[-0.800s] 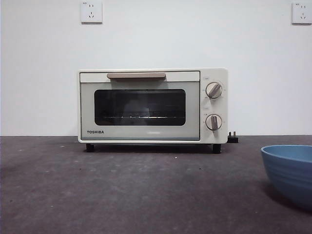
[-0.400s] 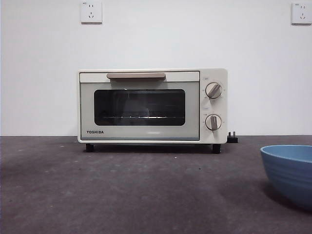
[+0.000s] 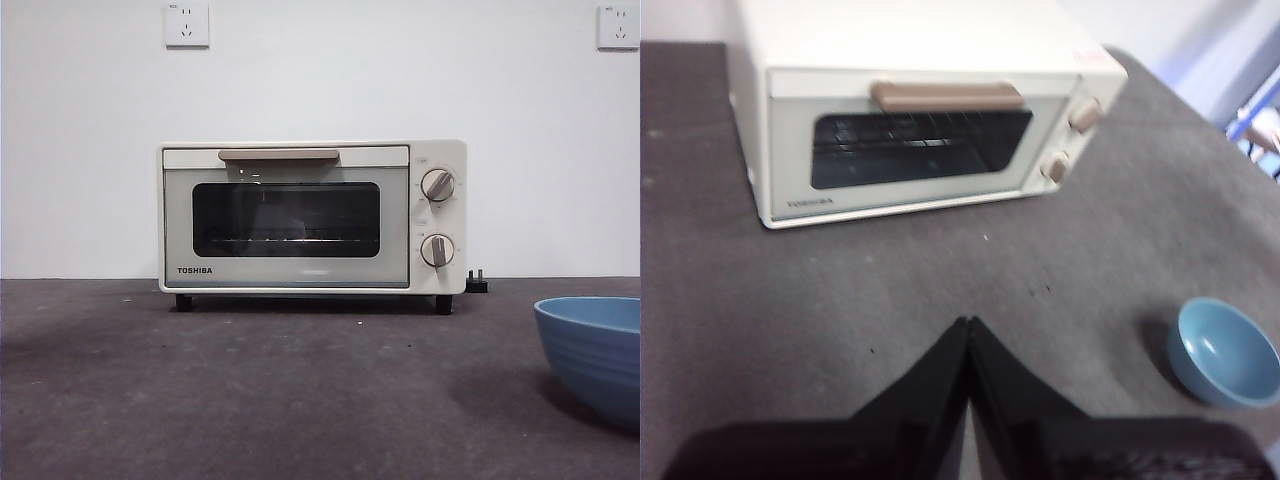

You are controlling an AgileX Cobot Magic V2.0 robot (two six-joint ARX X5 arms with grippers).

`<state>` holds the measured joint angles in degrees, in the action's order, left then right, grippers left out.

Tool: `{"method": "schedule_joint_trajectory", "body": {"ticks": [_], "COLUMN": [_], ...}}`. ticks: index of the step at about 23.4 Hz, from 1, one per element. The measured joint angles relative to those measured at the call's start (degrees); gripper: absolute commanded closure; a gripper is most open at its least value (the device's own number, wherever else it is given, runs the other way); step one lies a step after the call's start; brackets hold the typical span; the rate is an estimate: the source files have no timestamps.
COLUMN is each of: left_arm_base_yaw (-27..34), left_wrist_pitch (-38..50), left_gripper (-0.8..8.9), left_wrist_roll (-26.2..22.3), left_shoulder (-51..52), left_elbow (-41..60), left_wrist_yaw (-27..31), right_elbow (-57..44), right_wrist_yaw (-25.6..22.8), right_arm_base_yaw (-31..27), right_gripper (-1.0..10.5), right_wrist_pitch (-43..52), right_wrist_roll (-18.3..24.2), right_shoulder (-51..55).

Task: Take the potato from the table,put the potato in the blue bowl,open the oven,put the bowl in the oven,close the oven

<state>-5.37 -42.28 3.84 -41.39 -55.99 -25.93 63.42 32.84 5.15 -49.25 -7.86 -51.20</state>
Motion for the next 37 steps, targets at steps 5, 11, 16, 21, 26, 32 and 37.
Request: {"method": "schedule_joint_trajectory", "body": {"ticks": [5,11,16,21,26,32,37], "left_arm_base_yaw": [-1.44,-1.57,-1.57,-1.60,-1.60,-1.60,-1.60], "left_wrist_pitch": [-3.76,-14.27,-20.85,-32.17,-33.53,-33.51,-33.51], "left_gripper": [8.19,8.19,8.19,8.19,8.19,8.19,8.19], "left_wrist_roll": [-1.77,-4.85,-5.07,-5.14,-3.54,-3.10,-1.95], "left_shoulder": [0.55,1.05,3.06,4.37,5.16,5.35,5.35], "left_elbow": [-1.75,-4.17,-6.29,-13.70,-17.57,-19.28,-19.34], "left_wrist_yaw": [-0.13,-0.90,-1.20,8.13,11.28,15.30,15.06], "right_elbow": [3.26,8.37,19.04,33.03,43.30,47.47,47.50], "right_wrist_yaw": [-5.77,-11.30,-11.45,-9.55,-8.39,-12.20,-17.53], "right_arm_base_yaw": [13.92,30.49,41.53,50.07,53.90,56.76,58.31], "right_gripper": [9.6,9.6,9.6,9.5,9.4,4.5,0.9], "right_wrist_pitch": [5.86,11.37,11.72,11.78,11.76,15.17,16.83], "right_wrist_roll": [-0.02,-0.07,0.46,2.80,3.41,4.74,9.60], "right_shoulder": [-8.74,-21.33,-35.76,-51.41,-63.23,-71.12,-76.50]}}
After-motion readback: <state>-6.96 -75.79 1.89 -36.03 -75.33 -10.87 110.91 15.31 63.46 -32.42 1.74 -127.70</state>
